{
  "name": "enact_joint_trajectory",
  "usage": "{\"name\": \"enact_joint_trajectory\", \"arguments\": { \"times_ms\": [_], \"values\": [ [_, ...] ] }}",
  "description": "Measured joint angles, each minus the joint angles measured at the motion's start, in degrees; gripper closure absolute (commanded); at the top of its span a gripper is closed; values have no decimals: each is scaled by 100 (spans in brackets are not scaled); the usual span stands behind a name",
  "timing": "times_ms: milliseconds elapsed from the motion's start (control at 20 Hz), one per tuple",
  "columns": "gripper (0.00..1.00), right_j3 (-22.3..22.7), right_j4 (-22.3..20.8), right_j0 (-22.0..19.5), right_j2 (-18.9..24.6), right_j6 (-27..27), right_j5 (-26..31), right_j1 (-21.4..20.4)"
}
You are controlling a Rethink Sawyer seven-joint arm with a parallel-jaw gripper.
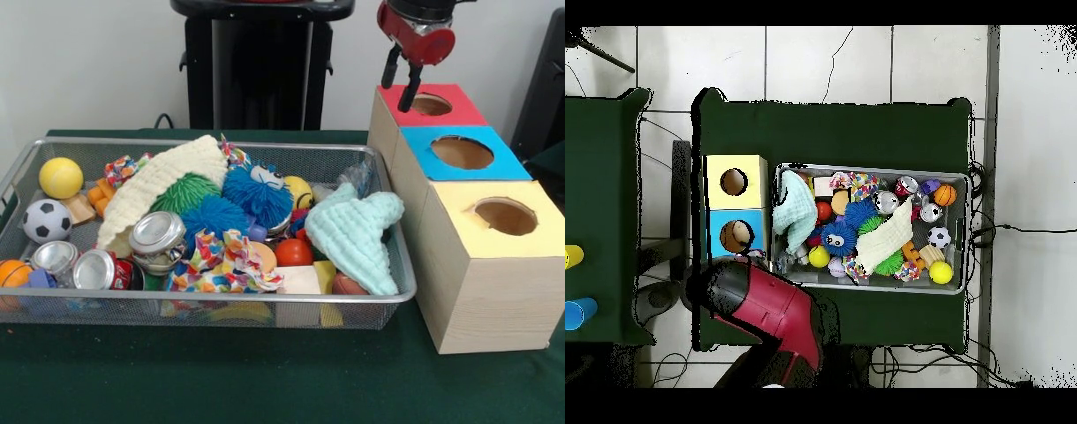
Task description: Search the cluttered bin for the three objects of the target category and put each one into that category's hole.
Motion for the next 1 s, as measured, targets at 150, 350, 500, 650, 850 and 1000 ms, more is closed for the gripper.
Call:
{"name": "enact_joint_trajectory", "arguments": {
  "times_ms": [150, 350, 500, 650, 850, 1000],
  "values": [
    [0, -74, -129, -52, -90, 0, 117, -53],
    [0, -296, -606, -269, -240, 0, 238, -167],
    [0, -415, -934, -544, -256, 0, 238, -246],
    [0, -478, -1167, -790, -255, 0, 238, -285],
    [0, -525, -1424, -1001, -256, 0, 233, -296],
    [0, -544, -1600, -1091, -255, 0, 200, -297]
  ]
}}
